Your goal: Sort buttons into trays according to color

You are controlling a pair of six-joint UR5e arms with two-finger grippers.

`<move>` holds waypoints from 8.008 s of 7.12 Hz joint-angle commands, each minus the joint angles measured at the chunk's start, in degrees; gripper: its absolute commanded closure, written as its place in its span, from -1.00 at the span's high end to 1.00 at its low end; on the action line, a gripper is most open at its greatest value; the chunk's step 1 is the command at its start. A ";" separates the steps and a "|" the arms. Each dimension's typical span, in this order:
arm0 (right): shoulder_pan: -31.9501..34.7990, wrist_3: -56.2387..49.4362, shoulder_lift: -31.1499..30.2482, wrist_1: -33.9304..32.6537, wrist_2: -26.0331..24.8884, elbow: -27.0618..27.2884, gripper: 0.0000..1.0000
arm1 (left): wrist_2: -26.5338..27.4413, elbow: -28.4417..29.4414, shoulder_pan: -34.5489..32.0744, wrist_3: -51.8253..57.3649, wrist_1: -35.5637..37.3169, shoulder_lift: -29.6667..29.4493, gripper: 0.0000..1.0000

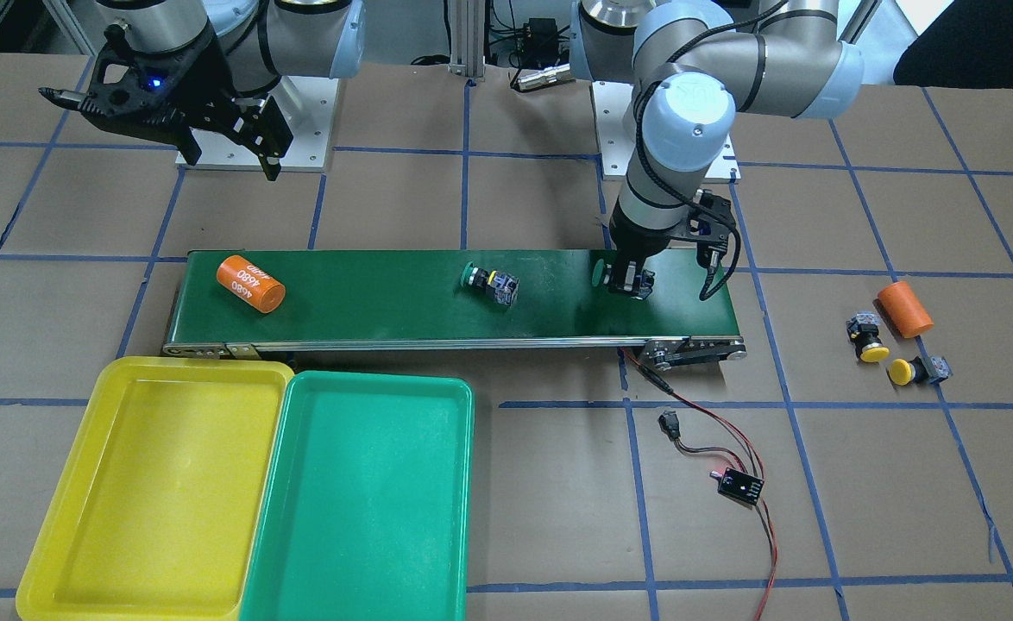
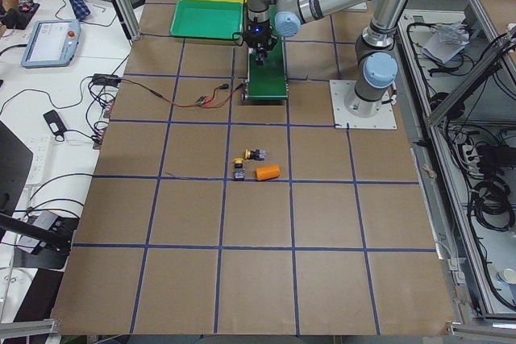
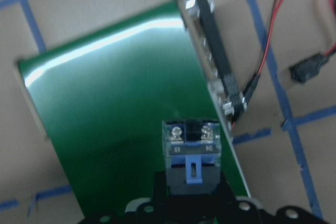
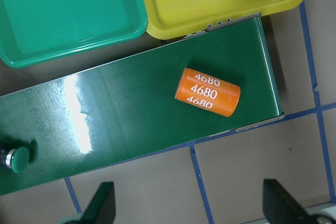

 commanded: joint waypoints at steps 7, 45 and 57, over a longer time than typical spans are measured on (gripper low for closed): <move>4.13 42.77 1.00 -0.96 2.68 3.12 1.00 | 3.90 -0.99 27.38 69.75 1.04 1.46 1.00; 8.11 69.40 21.90 -20.38 3.05 -2.56 -1.00 | -4.86 0.74 41.88 84.03 4.46 -3.71 1.00; 9.60 68.50 28.72 -25.62 3.92 -4.98 1.00 | -5.21 -2.92 61.34 131.23 23.02 -14.81 -1.00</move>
